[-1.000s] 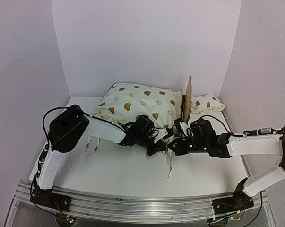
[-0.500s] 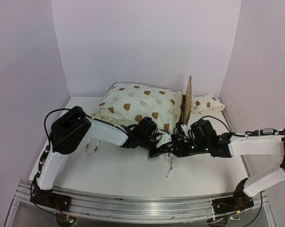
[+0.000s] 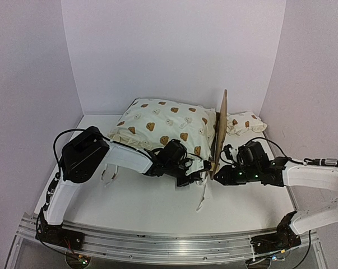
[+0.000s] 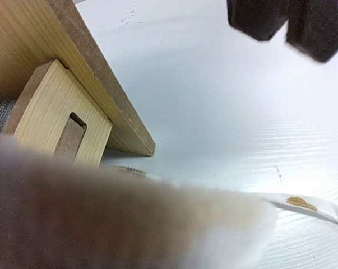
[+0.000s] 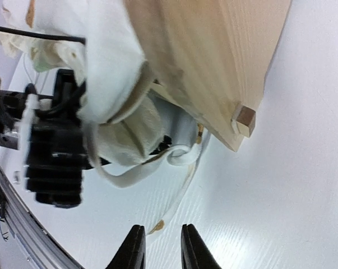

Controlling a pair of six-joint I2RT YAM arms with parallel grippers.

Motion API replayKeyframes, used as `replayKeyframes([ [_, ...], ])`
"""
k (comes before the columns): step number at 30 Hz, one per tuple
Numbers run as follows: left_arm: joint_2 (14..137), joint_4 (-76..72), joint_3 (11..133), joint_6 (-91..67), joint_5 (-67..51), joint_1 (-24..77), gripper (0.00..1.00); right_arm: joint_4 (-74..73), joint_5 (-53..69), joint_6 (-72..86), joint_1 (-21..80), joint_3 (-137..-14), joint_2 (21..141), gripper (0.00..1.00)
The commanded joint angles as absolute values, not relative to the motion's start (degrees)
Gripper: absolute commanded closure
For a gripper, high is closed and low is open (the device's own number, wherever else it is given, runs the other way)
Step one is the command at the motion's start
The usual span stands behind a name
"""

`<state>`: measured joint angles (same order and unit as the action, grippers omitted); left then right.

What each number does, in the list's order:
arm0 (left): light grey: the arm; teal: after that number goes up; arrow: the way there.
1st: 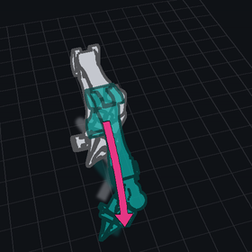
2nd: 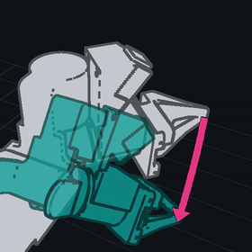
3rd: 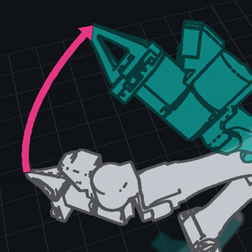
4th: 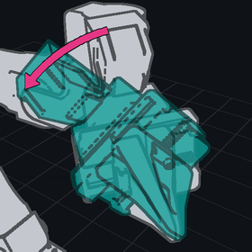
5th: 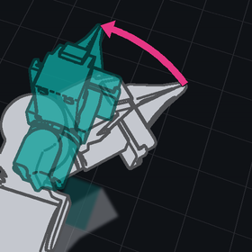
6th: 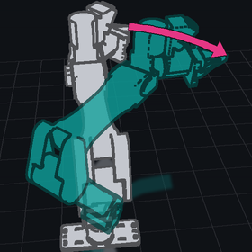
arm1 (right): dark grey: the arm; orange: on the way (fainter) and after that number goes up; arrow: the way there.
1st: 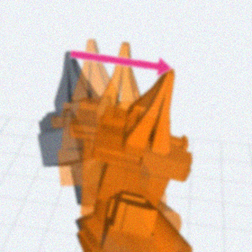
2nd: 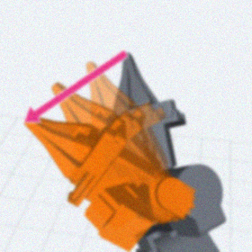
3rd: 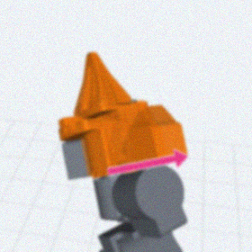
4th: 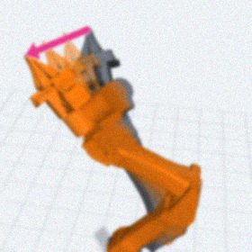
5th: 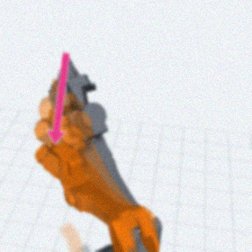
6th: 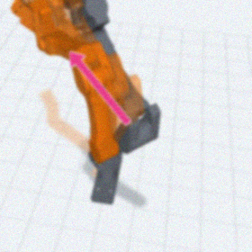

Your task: Set up the pet bed

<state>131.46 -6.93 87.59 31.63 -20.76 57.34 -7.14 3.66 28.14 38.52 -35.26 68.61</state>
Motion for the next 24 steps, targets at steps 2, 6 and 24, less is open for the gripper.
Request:
replayKeyframes([
  [2, 129.23, -4.74, 87.99, 28.8, -19.61, 57.66, 1.0, -2.83, 2.54, 27.56, 38.41, -36.62, 74.42, 0.77],
  [6, 124.98, -2.72, 84.2, 27.14, -20.67, 57.66, 1.0, 3.78, 4.12, 27.15, 38.42, -36.22, 76.3, 0.77],
  [24, 127.44, 3.77, 91.48, 20.87, -20.64, 54.05, 1.0, 10.42, 0.52, 29.32, 39.54, -33.04, 75.96, 0.77],
])
